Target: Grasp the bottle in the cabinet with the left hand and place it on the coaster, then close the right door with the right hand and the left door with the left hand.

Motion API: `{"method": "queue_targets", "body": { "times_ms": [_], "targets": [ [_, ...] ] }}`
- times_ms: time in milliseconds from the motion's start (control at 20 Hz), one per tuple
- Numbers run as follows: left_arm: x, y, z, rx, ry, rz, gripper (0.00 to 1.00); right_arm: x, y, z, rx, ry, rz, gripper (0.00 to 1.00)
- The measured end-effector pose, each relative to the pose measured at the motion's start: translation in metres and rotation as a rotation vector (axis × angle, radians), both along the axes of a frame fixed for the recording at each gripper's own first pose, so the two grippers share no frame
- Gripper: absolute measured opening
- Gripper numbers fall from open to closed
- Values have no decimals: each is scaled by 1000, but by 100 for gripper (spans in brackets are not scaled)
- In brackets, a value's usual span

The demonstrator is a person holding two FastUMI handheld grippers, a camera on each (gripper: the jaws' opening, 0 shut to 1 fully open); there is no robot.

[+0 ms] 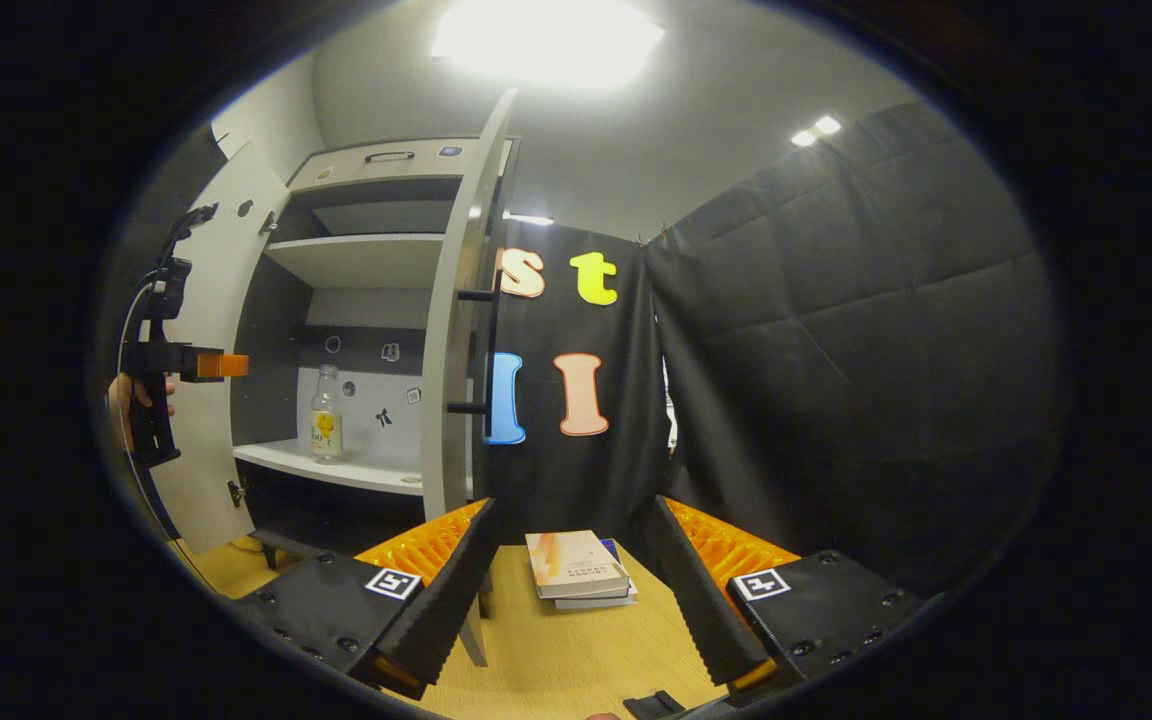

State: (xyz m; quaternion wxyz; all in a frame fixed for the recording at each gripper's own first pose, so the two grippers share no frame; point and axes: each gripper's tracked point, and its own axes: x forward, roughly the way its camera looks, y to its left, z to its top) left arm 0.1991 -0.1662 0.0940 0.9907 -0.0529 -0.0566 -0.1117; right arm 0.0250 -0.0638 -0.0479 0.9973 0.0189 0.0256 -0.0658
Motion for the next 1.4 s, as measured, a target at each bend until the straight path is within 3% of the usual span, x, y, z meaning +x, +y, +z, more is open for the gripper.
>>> {"method": "queue_targets", "body": {
  "times_ms": [950,1400],
  "targets": [
    [155,-79,5,-2,19,-171,89,16,-12,-23,-14,62,-196,97],
    [213,-99,-7,-6,72,-179,89,7,-26,-37,22,96,-293,97]
  ]
}}
